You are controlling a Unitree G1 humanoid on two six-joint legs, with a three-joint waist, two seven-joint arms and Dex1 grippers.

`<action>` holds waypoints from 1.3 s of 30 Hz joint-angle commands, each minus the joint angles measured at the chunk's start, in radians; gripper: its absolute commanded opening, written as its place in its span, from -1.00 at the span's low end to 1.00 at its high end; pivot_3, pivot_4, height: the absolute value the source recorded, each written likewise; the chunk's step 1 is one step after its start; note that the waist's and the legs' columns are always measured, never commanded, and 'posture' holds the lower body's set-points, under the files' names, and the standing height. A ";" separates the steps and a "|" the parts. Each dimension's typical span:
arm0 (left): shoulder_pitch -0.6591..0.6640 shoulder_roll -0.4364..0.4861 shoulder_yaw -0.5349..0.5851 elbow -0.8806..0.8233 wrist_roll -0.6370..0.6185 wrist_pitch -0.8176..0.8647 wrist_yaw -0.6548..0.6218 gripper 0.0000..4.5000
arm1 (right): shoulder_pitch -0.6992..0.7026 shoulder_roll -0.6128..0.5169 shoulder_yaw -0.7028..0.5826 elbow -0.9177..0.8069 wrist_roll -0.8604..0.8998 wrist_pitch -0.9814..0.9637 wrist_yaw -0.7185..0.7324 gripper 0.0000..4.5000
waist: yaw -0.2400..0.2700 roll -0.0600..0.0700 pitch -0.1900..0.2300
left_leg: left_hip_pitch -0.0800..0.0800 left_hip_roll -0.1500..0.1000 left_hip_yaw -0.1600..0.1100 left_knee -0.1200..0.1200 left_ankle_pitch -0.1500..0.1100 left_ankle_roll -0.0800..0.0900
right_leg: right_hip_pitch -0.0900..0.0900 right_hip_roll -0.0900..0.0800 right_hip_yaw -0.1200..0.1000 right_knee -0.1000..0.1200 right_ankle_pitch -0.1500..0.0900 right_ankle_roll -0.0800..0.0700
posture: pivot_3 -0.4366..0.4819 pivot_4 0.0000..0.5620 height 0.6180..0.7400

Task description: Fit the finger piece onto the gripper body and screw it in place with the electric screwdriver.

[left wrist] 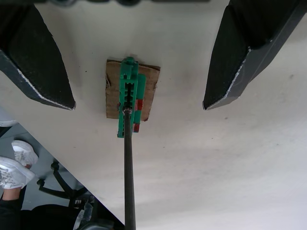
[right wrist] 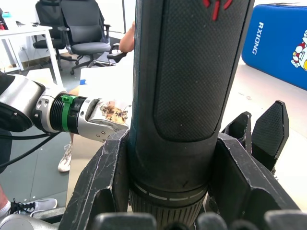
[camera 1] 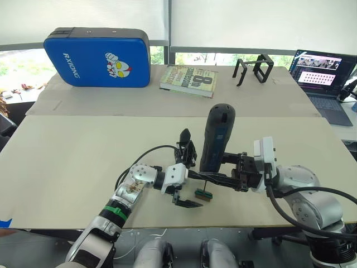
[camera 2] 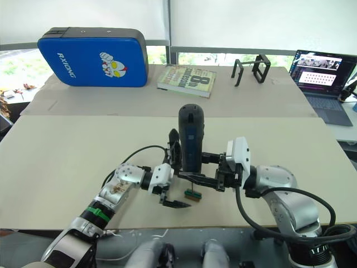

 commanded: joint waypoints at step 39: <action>0.275 -0.083 0.206 -0.462 -0.021 0.465 0.753 1.00 | -0.158 -0.072 -0.096 -0.055 0.163 0.061 -0.058 -0.14 | 0.007 0.001 0.000 | 0.003 0.000 0.000 -0.001 0.000 -0.001 | 0.003 0.004 0.001 0.000 0.000 0.000 | -0.05 -0.47 1.00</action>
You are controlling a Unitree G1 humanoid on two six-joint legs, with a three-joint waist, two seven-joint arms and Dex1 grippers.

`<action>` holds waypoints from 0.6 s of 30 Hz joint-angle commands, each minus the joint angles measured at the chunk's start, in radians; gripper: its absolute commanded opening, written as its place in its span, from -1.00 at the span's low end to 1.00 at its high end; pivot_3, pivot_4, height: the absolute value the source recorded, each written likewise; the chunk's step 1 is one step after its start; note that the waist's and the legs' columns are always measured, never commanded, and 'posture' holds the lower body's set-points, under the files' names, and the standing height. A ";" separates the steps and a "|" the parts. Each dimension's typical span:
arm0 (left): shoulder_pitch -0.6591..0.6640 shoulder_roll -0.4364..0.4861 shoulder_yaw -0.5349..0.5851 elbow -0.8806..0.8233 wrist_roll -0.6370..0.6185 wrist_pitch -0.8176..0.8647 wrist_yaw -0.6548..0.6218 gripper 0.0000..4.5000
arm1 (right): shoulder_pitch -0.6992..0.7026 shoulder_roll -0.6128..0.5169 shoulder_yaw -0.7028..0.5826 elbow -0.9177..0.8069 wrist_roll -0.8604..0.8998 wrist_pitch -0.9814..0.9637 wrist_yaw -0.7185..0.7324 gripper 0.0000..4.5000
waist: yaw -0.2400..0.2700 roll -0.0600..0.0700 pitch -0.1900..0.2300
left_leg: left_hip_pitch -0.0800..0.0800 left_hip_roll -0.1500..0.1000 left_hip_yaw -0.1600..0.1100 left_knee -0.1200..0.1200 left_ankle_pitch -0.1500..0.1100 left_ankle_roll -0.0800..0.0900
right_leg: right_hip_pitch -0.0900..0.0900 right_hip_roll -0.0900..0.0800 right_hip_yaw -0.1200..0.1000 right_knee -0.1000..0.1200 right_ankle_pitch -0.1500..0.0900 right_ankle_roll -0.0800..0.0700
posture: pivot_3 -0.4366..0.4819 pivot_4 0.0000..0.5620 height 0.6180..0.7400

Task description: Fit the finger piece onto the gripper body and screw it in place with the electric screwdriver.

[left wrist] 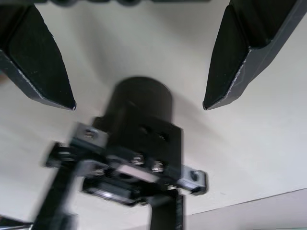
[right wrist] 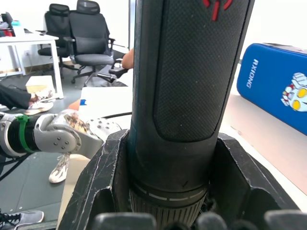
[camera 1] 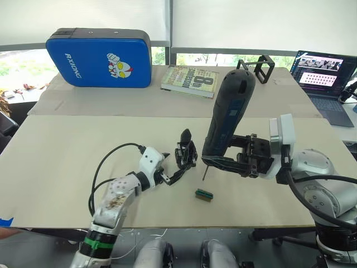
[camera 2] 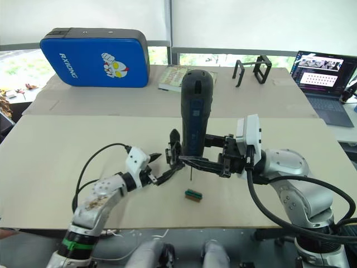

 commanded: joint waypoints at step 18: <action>-0.193 -0.032 -0.057 0.307 0.019 -0.264 -0.140 0.03 | 0.017 -0.037 -0.062 -0.042 0.027 -0.014 -0.003 -0.14 | 0.012 0.000 0.000 | 0.000 0.000 0.000 0.001 -0.003 -0.006 | -0.001 -0.004 -0.001 0.001 0.000 0.000 | -0.05 -0.47 1.00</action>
